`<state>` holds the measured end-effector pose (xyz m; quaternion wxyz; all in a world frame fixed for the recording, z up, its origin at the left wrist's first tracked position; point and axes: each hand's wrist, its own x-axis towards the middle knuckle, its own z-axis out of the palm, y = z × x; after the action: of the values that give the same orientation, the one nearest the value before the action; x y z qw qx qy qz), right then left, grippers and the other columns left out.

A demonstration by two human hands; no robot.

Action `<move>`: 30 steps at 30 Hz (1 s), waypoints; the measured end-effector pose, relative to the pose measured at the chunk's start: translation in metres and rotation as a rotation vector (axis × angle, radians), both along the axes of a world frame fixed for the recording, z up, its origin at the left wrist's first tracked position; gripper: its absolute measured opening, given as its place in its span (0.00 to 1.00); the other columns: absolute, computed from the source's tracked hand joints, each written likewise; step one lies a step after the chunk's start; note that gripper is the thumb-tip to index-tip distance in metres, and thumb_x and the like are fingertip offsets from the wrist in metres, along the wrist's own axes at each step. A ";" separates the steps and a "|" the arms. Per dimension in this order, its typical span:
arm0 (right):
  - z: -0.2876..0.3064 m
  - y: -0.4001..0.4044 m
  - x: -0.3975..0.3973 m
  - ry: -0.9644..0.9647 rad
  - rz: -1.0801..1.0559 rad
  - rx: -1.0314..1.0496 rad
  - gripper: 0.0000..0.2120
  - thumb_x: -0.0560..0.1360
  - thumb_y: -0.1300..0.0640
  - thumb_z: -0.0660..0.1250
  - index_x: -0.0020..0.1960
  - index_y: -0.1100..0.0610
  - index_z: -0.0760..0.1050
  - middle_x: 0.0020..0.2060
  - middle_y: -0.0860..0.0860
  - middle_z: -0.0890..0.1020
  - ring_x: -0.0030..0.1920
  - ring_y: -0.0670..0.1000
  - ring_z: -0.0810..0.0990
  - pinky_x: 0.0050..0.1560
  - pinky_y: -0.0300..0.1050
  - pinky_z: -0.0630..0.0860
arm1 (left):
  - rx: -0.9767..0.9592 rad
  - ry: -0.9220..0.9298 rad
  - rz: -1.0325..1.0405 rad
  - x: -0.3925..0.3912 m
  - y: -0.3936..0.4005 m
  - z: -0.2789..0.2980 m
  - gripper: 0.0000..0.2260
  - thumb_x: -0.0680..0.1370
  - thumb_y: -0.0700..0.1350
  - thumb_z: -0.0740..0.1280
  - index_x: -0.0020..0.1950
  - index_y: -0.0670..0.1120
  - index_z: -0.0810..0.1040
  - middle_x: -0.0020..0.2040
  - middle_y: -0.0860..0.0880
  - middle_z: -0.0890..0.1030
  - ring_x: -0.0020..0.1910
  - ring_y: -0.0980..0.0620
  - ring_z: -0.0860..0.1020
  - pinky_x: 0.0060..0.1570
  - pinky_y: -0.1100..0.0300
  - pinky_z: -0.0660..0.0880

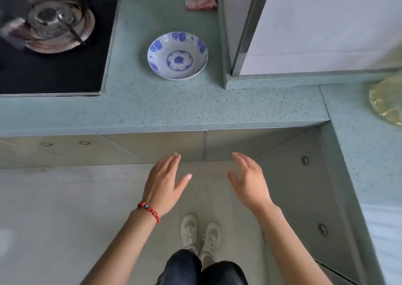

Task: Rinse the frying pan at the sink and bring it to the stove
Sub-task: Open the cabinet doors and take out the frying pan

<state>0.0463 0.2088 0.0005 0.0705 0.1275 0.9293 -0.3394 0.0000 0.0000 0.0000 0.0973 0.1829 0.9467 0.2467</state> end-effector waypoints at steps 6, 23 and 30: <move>-0.048 -0.016 -0.052 -0.017 -0.525 -0.631 0.11 0.77 0.57 0.63 0.58 0.54 0.74 0.57 0.50 0.80 0.56 0.43 0.77 0.57 0.33 0.70 | 0.790 -0.588 0.706 -0.037 0.050 -0.050 0.17 0.77 0.39 0.63 0.65 0.38 0.70 0.64 0.41 0.75 0.58 0.52 0.74 0.60 0.58 0.69; -0.086 -0.018 -0.122 0.118 -0.892 -1.636 0.10 0.76 0.71 0.55 0.45 0.61 0.73 0.41 0.55 0.81 0.45 0.52 0.82 0.49 0.42 0.79 | 1.569 -0.869 0.881 -0.099 0.093 -0.081 0.15 0.74 0.27 0.57 0.43 0.44 0.77 0.36 0.52 0.85 0.43 0.53 0.83 0.47 0.60 0.79; -0.081 -0.023 -0.108 0.102 -0.908 -1.625 0.08 0.76 0.69 0.58 0.46 0.62 0.74 0.39 0.55 0.82 0.42 0.51 0.84 0.47 0.39 0.80 | 1.602 -0.897 0.917 -0.081 0.089 -0.077 0.11 0.75 0.29 0.59 0.40 0.41 0.76 0.32 0.49 0.85 0.36 0.53 0.84 0.44 0.61 0.80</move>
<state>-0.0622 0.1857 -0.0804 -0.0424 0.3752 0.2695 -0.8859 -0.0806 0.0892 -0.0768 0.1880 -0.2945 0.3593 0.8654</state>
